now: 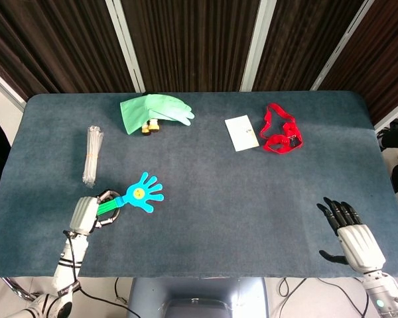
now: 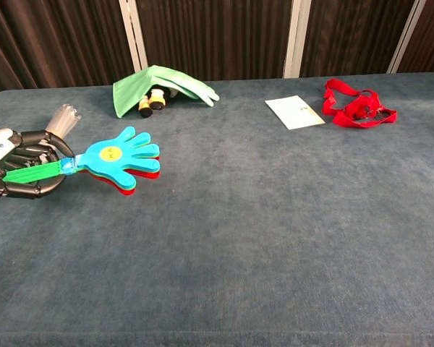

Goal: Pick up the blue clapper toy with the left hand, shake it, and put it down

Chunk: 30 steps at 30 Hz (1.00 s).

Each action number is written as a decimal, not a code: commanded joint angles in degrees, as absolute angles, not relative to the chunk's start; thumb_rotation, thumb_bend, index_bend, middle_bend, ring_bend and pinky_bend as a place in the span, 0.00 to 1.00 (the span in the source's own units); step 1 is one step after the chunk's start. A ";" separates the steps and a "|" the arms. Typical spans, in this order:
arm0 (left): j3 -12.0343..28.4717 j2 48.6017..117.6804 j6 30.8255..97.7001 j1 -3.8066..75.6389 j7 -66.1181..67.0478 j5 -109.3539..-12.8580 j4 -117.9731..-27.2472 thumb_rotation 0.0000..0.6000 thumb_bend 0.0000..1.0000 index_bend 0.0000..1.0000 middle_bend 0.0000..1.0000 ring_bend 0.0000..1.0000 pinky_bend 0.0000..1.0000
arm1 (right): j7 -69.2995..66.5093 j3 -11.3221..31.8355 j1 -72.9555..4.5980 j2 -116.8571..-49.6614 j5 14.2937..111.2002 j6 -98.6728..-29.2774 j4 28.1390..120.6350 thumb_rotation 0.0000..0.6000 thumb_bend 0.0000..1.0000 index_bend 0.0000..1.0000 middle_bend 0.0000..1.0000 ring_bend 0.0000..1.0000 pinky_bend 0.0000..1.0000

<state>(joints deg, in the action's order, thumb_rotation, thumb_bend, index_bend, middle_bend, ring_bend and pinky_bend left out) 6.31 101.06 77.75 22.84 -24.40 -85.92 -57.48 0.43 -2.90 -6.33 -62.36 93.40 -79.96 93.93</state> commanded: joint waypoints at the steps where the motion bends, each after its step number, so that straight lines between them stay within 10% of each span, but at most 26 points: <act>1: 6.26 101.44 78.24 22.87 -26.59 -86.44 -56.94 1.00 0.66 1.00 0.94 0.79 1.00 | 0.44 -2.92 -6.33 -62.35 93.39 -79.94 93.94 1.00 0.21 0.00 0.00 0.00 0.00; 13: 8.90 100.56 85.68 22.81 -52.84 -88.65 -59.86 1.00 0.80 1.00 0.96 0.95 1.00 | 0.31 -3.04 -6.45 -62.29 93.41 -79.58 93.93 1.00 0.21 0.00 0.00 0.00 0.00; 23: 16.87 85.74 87.56 23.89 -72.74 -87.38 -82.07 1.00 0.81 1.00 0.97 0.98 1.00 | 0.22 -3.08 -6.50 -62.23 93.37 -79.46 94.01 1.00 0.21 0.00 0.00 0.00 0.00; 30: 10.28 89.21 86.58 24.06 -63.58 -92.28 -72.65 1.00 0.81 1.00 0.97 0.98 1.00 | 0.62 -3.10 -6.63 -62.53 93.12 -79.00 93.98 1.00 0.21 0.00 0.00 0.00 0.00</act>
